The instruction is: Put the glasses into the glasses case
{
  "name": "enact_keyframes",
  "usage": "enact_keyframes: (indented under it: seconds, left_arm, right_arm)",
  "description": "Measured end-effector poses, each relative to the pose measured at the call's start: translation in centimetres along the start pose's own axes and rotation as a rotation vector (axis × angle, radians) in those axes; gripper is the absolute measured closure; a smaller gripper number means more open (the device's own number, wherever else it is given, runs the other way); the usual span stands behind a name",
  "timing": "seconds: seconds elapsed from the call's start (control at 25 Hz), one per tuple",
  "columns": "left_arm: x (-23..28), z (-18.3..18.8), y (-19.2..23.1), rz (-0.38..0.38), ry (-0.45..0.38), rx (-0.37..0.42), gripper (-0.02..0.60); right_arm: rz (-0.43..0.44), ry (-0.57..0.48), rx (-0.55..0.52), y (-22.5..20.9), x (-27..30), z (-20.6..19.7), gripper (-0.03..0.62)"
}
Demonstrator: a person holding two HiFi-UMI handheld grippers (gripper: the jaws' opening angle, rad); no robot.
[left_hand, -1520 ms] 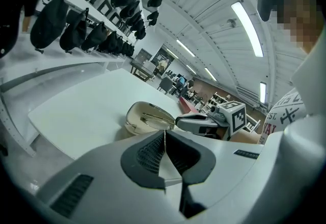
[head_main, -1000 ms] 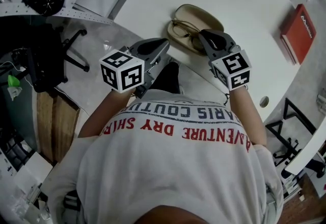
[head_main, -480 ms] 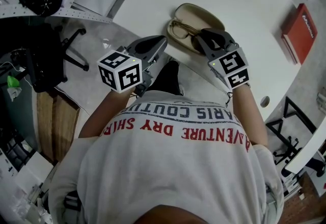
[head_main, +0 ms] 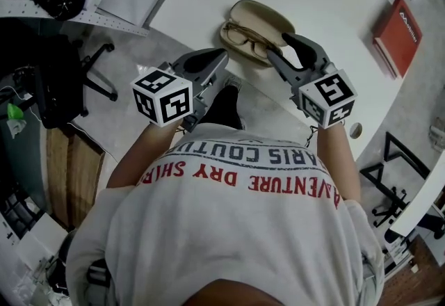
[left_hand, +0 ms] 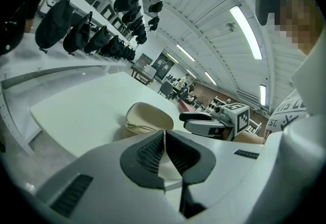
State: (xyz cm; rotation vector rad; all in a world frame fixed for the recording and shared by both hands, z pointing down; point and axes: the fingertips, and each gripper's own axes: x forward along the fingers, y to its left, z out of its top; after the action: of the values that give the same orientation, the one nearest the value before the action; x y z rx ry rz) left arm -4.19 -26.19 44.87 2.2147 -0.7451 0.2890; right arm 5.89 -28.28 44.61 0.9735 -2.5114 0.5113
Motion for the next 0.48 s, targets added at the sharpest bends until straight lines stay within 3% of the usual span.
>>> enact_keyframes:
  seconds: [0.2, 0.48]
  left_arm:
    - [-1.1, 0.5, -3.3, -0.019, -0.05, 0.031, 0.552]
    - [-2.9, 1.0, -8.3, -0.069, -0.089, 0.105, 0.552]
  right_arm:
    - [0.043, -0.194, 0.047, 2.6, -4.5, 3.7, 0.413]
    - [0.076, -0.268, 0.006, 6.6, -8.9, 5.2, 0.469]
